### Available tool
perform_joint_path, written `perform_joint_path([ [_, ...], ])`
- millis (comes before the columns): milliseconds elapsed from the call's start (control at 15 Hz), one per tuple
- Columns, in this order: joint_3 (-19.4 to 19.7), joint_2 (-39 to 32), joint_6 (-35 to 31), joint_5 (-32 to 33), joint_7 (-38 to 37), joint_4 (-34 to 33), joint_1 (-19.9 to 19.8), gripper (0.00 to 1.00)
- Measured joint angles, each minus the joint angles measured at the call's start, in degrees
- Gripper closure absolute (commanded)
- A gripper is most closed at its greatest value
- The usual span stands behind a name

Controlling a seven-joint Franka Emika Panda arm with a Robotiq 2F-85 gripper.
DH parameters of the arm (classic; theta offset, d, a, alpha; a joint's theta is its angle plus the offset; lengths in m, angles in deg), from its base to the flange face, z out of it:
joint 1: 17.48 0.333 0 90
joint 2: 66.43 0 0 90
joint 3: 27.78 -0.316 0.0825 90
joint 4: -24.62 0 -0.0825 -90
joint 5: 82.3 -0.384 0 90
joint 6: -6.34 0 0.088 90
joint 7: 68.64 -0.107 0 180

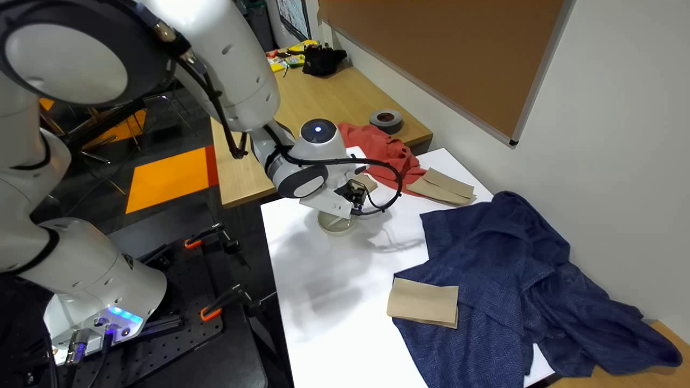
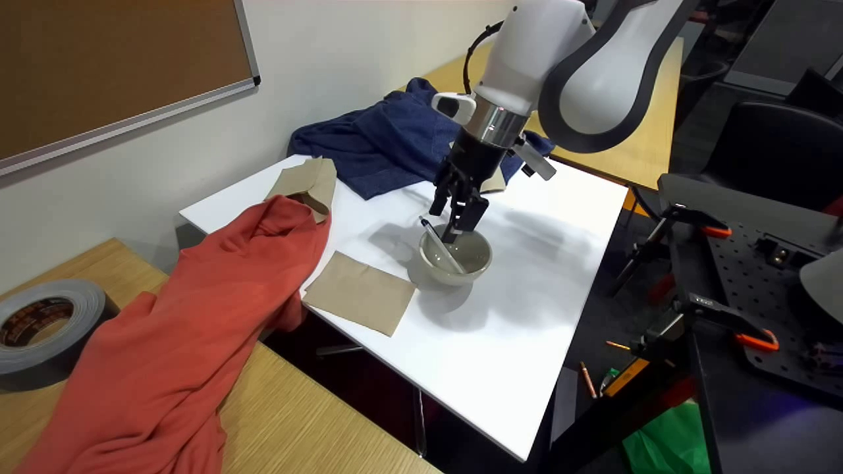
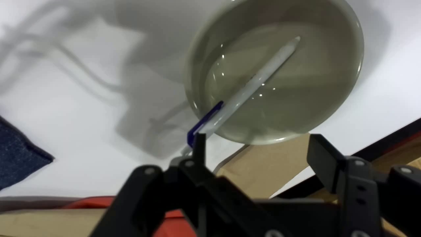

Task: Pick the marker and put it in the bowl

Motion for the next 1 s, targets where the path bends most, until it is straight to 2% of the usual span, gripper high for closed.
perform_joint_path([
  [533,-0.95,5.06,-5.49,4.03,-3.54,2.41,0.46,0.0],
  [1000,-0.96,9.29,-6.03,7.73,-7.77,4.81,0.45,0.0],
])
